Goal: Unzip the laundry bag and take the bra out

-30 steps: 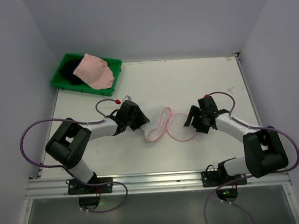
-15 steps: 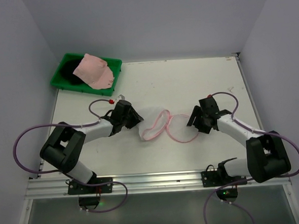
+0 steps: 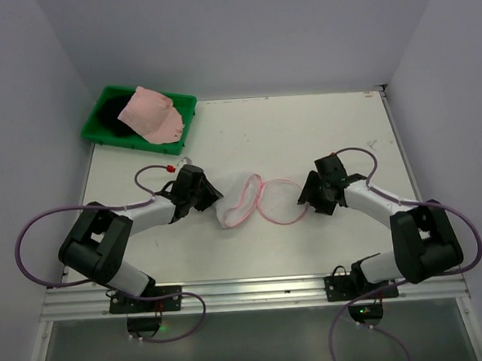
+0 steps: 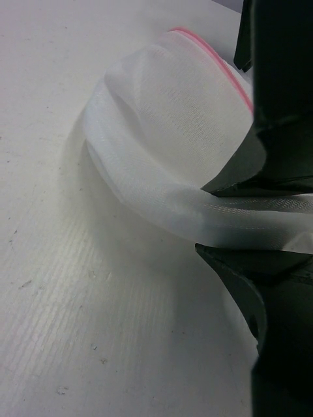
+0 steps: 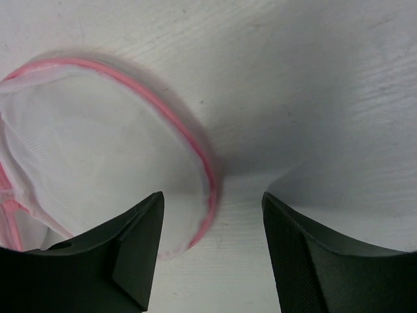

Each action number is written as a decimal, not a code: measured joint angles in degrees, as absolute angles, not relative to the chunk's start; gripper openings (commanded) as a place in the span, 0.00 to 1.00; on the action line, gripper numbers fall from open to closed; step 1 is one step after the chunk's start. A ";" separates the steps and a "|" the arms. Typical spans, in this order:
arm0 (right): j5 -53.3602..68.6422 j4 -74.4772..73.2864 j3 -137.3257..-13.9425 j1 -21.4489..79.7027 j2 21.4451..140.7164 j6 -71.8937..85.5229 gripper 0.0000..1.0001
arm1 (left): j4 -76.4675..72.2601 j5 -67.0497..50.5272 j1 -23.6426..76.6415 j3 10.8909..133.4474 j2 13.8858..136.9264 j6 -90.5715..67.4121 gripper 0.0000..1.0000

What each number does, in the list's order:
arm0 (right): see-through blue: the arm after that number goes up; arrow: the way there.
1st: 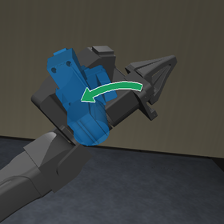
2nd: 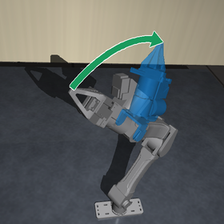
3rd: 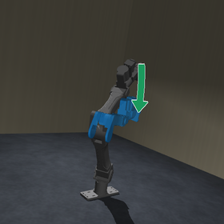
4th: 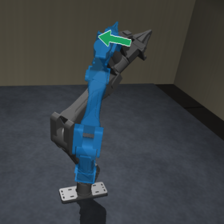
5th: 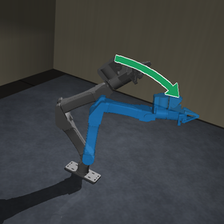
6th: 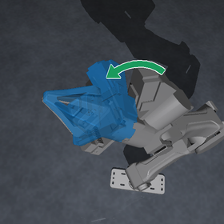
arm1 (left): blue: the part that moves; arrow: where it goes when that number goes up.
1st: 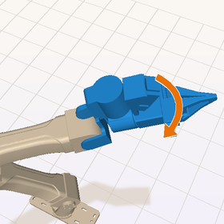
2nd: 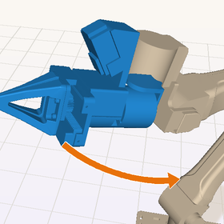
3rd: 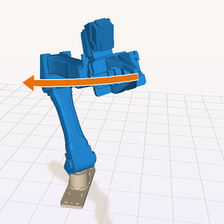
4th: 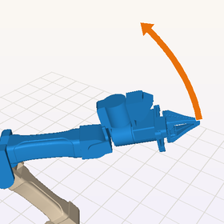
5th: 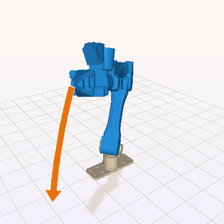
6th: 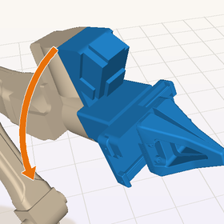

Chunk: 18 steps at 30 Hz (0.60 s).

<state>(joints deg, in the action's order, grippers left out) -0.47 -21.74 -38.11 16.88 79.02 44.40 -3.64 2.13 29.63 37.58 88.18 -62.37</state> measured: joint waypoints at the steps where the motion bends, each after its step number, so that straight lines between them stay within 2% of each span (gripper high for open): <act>1: -0.25 -21.37 -38.65 17.39 79.59 44.49 0.62 | -3.64 2.13 29.63 37.58 88.05 -62.37 0.35; 5: 1.28 -20.08 -40.77 19.38 82.81 44.84 0.54 | -3.64 2.11 29.63 37.58 87.92 -62.17 0.34; 7: 2.31 -19.35 -41.85 20.16 84.47 45.06 0.43 | -3.64 2.11 29.63 37.58 87.92 -62.00 0.33; 8: 2.66 -18.96 -42.17 20.38 85.21 45.39 0.37 | -3.64 2.11 29.63 37.56 87.88 -61.93 0.33; 9: 2.79 -18.55 -42.39 20.60 85.69 45.58 0.21 | -3.64 2.11 29.63 37.50 87.83 -61.91 0.32; 12: 2.50 -18.81 -42.39 20.73 86.02 46.17 0.00 | -3.64 2.11 29.58 37.43 87.77 -61.41 0.29; 18: -2.00 -23.94 -43.27 20.80 81.71 44.21 0.00 | -3.51 1.28 30.04 38.09 88.20 -59.61 0.13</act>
<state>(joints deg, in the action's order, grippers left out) -2.00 -23.94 -43.27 20.80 81.71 44.21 -3.51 1.28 30.04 38.09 88.20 -59.61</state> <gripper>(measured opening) 0.010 0.191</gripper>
